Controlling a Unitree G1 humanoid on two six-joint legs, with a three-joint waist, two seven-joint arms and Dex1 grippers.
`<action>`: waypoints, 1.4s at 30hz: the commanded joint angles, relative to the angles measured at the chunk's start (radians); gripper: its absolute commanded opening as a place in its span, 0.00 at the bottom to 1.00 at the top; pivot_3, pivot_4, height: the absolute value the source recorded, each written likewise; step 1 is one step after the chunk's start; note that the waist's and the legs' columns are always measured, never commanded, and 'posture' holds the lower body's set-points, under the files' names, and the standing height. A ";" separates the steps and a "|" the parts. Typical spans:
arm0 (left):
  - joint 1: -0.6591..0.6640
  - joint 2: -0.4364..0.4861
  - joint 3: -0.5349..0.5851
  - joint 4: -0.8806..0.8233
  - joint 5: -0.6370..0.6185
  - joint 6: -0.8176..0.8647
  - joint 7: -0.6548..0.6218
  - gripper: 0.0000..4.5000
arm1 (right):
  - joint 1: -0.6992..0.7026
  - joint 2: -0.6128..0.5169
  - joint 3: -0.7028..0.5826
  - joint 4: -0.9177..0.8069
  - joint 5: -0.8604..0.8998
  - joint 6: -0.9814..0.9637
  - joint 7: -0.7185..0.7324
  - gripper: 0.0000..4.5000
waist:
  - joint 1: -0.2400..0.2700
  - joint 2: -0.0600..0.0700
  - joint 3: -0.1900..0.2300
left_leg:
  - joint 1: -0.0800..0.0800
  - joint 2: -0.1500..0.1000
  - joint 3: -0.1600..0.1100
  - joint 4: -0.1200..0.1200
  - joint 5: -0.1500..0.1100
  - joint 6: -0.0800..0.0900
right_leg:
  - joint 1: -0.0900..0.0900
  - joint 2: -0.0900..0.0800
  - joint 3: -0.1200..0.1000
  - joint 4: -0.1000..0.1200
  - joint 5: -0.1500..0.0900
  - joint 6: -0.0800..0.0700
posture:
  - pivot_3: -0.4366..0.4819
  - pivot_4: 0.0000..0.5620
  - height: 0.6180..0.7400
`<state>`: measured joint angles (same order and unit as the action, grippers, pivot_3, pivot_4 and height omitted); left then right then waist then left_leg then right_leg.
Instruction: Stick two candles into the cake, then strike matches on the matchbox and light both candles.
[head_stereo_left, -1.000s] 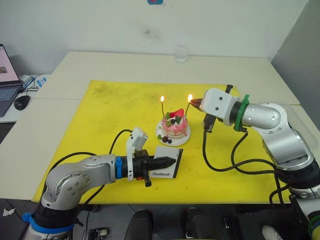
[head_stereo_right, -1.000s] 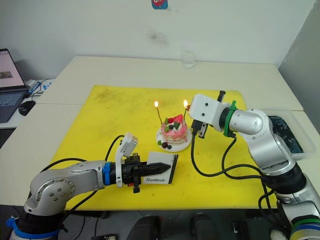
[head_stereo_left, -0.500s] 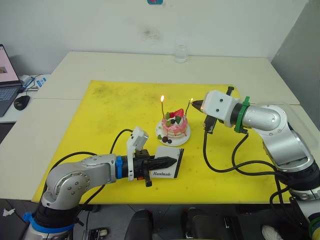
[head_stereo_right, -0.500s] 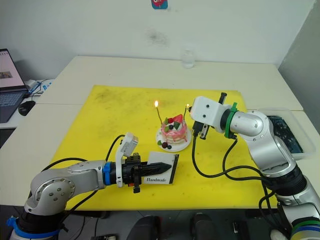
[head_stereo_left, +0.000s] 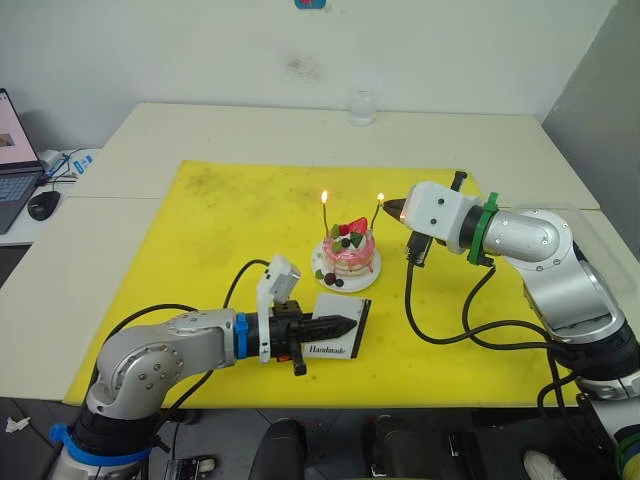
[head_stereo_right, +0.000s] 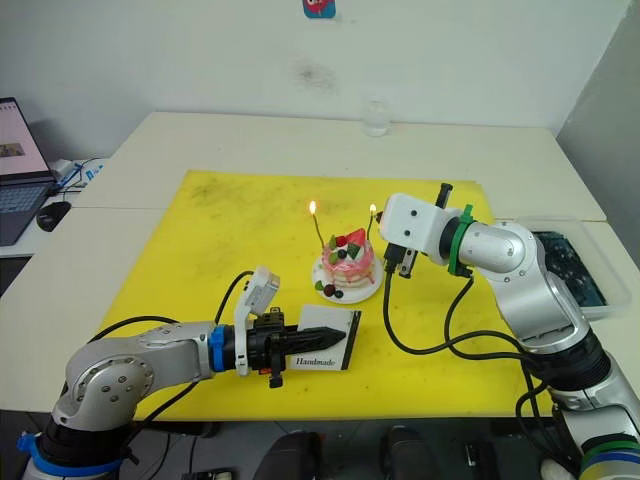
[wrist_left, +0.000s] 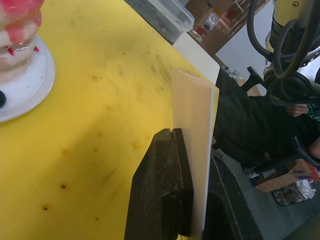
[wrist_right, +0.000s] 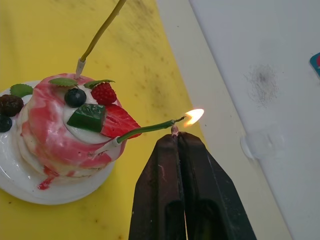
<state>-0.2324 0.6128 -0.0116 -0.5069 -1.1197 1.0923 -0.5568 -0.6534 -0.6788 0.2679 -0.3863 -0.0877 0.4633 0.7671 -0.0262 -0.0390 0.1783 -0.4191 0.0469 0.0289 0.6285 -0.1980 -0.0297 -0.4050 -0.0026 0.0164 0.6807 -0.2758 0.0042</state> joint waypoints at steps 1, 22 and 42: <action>-0.007 -0.005 0.002 -0.037 -0.015 -0.006 -0.005 0.00 | -0.008 0.000 -0.018 -0.021 -0.004 -0.019 0.006 0.01 | 0.000 0.000 0.000 | 0.000 0.000 0.000 0.000 0.000 0.000 | 0.000 0.000 0.000 0.000 0.000 0.000 | 0.48 0.27 1.00; 0.000 -0.007 -0.010 -0.025 0.012 -0.020 -0.033 0.00 | 0.000 0.001 -0.025 -0.029 -0.008 -0.024 0.020 0.01 | 0.000 0.000 0.000 | 0.000 0.000 0.000 0.000 0.000 0.000 | 0.000 0.000 0.000 0.000 0.000 0.000 | 0.48 0.27 1.00; -0.011 -0.020 -0.016 -0.023 0.011 -0.016 -0.028 0.00 | 0.089 -0.058 -0.127 -0.093 0.009 0.053 0.022 0.01 | 0.000 0.000 0.000 | 0.000 0.000 0.000 0.000 0.000 0.000 | 0.000 0.000 0.000 0.000 0.000 0.000 | 0.48 0.27 1.00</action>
<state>-0.2302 0.6001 -0.0336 -0.5066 -1.0960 1.0841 -0.5796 -0.5620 -0.7270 0.1905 -0.4341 -0.0925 0.5012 0.8005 -0.0259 -0.0390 0.1783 -0.4190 0.0469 0.0289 0.6286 -0.1980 -0.0297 -0.4049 -0.0026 0.0164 0.6808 -0.2758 0.0042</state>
